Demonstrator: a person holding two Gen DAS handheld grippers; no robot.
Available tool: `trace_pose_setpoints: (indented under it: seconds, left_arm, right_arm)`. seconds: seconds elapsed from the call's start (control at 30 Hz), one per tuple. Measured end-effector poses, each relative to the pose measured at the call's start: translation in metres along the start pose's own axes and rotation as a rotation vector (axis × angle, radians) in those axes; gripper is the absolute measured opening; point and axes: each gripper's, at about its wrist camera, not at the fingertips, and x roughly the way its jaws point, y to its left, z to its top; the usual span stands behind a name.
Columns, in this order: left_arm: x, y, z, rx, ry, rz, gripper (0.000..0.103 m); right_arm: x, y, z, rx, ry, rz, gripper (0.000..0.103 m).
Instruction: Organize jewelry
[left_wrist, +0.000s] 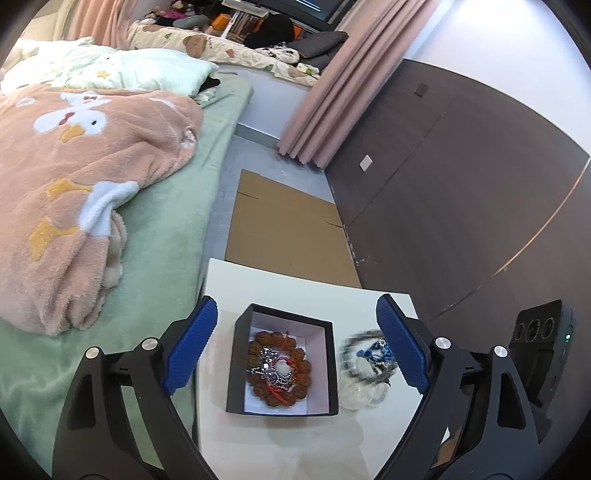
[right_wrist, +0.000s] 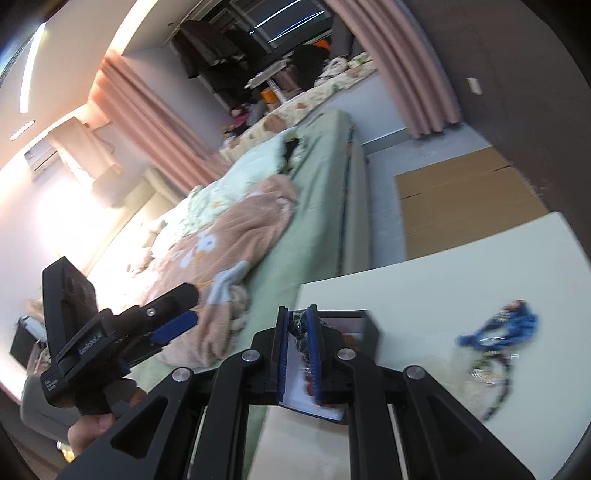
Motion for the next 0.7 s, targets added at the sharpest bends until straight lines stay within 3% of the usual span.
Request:
trace_pose_setpoints:
  seconds: [0.03, 0.07, 0.1, 0.2, 0.7]
  left_arm:
    - [-0.002, 0.003, 0.001, -0.008, -0.003, -0.002, 0.087]
    - [-0.002, 0.006, 0.002, -0.014, -0.005, 0.000, 0.087]
    - [-0.003, 0.008, 0.002, -0.018, -0.006, 0.002, 0.087]
    - [-0.004, 0.013, 0.002, -0.030, -0.006, -0.001, 0.087]
    - [0.008, -0.024, -0.019, 0.048, 0.049, -0.039, 0.087]
  right_arm:
    - [0.006, 0.002, -0.001, -0.006, 0.016, -0.013, 0.051]
    - [0.007, 0.002, -0.003, -0.010, -0.002, -0.045, 0.070]
    - [0.006, 0.002, -0.005, -0.011, -0.019, -0.067, 0.077]
    - [0.006, -0.008, -0.007, 0.022, 0.014, -0.076, 0.070]
    - [-0.055, -0.069, -0.015, 0.117, 0.022, -0.238, 0.070]
